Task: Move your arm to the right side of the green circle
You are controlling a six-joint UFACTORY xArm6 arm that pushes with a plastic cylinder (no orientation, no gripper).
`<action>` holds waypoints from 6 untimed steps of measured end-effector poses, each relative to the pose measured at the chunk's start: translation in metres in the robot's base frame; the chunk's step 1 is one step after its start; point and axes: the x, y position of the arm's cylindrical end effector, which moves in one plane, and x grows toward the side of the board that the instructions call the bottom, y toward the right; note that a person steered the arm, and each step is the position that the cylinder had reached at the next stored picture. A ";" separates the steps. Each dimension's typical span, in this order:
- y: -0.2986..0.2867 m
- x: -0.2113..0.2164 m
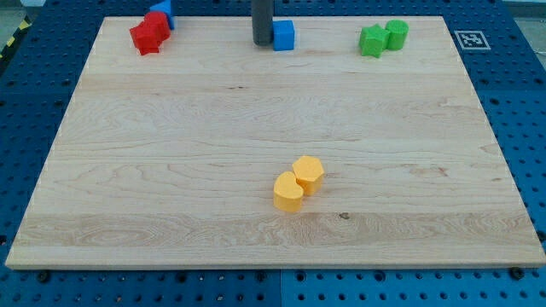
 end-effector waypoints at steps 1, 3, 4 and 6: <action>0.059 0.053; 0.254 0.041; 0.286 0.039; 0.275 -0.017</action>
